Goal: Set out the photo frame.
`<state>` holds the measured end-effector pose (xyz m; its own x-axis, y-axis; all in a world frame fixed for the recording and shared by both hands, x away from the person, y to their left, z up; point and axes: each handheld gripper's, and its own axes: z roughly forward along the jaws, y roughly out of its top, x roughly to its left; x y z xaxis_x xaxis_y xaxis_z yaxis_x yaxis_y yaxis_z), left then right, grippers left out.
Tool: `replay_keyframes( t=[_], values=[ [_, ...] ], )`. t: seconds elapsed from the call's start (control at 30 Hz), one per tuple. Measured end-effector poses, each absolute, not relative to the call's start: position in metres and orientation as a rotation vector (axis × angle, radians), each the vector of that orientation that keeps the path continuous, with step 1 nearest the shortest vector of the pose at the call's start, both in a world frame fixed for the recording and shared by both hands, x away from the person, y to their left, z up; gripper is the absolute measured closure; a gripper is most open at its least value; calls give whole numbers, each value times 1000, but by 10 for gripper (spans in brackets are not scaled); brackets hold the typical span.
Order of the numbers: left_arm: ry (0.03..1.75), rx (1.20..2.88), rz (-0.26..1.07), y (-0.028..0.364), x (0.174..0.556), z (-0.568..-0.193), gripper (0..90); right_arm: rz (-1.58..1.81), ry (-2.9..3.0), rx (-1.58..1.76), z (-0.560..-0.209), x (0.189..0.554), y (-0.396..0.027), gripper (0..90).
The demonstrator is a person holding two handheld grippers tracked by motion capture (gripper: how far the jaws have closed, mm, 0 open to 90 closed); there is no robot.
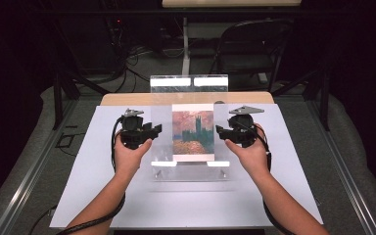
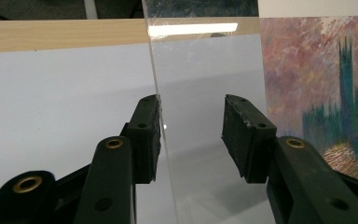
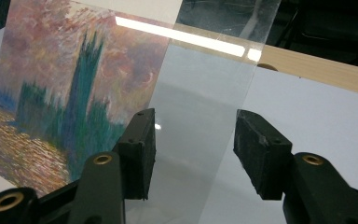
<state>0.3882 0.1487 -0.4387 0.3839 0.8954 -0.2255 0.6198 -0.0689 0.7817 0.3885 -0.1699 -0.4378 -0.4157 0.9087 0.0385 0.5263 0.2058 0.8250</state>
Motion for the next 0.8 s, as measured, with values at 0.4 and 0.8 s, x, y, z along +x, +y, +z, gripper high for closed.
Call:
replay_keyframes(
  t=[0.4,0.8],
  values=[
    [1297,1792,446,148,374,-435,582,1126,1988,1297,-436,373,-171,520],
    [1274,1778,461,151,361,-434,609,1157,1957,1280,-436,359,-173,550]
  ],
)
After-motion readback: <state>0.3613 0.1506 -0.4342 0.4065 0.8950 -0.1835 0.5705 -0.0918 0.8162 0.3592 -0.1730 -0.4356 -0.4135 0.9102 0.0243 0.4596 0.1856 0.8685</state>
